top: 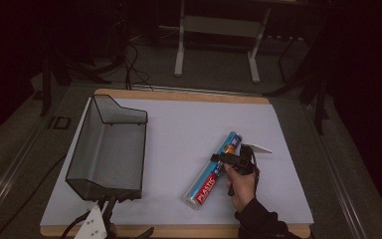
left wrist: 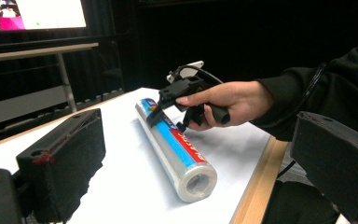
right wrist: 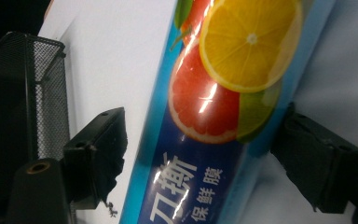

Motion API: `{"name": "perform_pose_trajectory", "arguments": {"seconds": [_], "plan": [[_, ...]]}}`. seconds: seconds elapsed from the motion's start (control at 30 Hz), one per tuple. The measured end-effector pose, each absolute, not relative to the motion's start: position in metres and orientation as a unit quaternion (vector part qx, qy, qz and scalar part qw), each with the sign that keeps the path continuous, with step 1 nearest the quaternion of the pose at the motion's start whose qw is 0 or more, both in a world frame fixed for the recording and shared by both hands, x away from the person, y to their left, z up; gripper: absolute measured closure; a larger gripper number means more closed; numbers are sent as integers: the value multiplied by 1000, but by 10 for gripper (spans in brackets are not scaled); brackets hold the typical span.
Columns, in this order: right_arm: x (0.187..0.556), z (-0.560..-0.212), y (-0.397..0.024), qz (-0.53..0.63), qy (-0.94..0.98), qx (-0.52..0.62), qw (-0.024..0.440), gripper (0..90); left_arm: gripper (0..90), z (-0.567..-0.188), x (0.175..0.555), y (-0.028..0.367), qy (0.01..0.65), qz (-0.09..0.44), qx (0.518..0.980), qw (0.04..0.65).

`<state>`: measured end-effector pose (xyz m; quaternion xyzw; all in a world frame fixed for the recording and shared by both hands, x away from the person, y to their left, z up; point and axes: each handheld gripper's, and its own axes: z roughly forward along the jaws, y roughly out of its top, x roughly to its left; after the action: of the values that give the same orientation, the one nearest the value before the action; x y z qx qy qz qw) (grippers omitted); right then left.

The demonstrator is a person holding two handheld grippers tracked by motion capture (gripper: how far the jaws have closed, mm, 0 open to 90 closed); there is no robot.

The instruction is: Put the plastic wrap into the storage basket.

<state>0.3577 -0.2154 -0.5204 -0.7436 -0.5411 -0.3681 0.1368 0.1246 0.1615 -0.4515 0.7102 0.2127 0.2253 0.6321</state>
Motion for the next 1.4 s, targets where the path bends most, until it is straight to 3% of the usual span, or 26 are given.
{"name": "perform_pose_trajectory", "arguments": {"seconds": [0.47,0.53,0.57,0.83,1.4], "plan": [[362,-523,-216,-371,-532,-745,158,272,45,-453,126,160,214,227,715,625],[362,-524,-218,-379,-521,-746,168,284,46,-453,127,160,214,227,715,626],[363,-529,-222,-394,-507,-741,198,303,47,-453,127,160,215,228,715,625],[366,-524,-220,-408,-517,-720,220,316,48,-454,127,160,215,232,717,621],[370,-457,-211,-462,-583,-651,153,321,49,-454,128,159,215,234,719,619]]}}
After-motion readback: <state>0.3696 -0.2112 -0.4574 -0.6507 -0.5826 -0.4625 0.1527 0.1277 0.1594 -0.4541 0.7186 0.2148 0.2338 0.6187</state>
